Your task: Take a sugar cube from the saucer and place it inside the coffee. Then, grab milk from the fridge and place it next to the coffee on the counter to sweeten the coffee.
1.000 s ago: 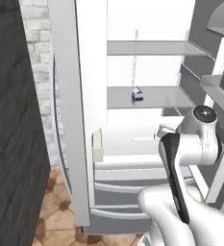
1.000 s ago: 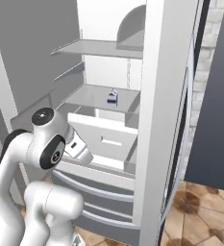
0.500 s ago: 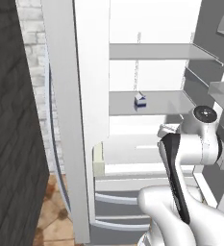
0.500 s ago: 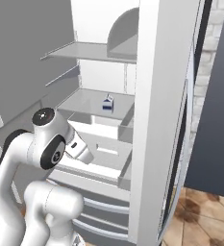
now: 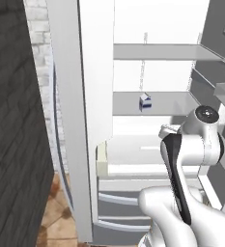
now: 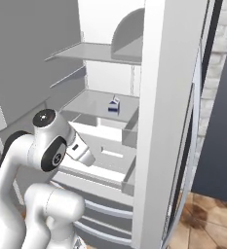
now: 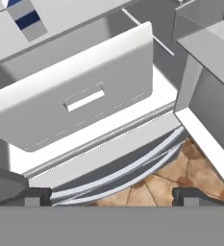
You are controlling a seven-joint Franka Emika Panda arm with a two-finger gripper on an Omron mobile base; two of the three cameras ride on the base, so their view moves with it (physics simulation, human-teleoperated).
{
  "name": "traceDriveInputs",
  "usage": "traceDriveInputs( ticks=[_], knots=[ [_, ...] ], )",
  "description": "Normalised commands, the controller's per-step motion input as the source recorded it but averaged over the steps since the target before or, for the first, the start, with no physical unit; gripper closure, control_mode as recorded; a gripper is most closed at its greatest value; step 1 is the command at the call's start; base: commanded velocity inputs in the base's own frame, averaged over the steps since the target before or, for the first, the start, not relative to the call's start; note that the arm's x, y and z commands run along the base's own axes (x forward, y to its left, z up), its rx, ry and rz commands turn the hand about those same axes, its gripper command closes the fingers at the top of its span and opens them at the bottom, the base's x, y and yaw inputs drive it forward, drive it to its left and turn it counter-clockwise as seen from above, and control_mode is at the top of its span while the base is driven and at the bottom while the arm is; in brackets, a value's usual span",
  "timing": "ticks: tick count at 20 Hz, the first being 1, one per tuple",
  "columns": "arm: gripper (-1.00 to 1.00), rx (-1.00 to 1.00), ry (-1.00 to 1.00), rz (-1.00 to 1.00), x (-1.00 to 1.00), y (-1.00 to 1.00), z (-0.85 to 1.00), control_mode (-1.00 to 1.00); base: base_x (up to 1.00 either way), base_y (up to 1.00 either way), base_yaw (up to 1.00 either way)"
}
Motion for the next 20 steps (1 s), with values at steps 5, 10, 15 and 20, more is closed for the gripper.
traceDriveInputs(
  ticks=[5, 10, 15, 20],
  knots=[
    [-1.0, 0.0, 0.0, 0.0, 0.0, 0.0, 0.0, 1.0, 0.4, 0.0, 0.01],
    [-1.0, 0.0, 0.0, 0.0, 0.0, 0.0, 0.0, 1.0, 0.39, 0.01, -0.07],
    [-1.0, 0.0, -0.02, 0.0, 0.02, 0.0, 0.01, -1.0, 0.0, 0.0, 0.0],
    [-1.0, 0.0, -0.08, 0.0, 0.32, 0.0, 0.45, -1.0, 0.0, 0.0, 0.0]
  ],
)
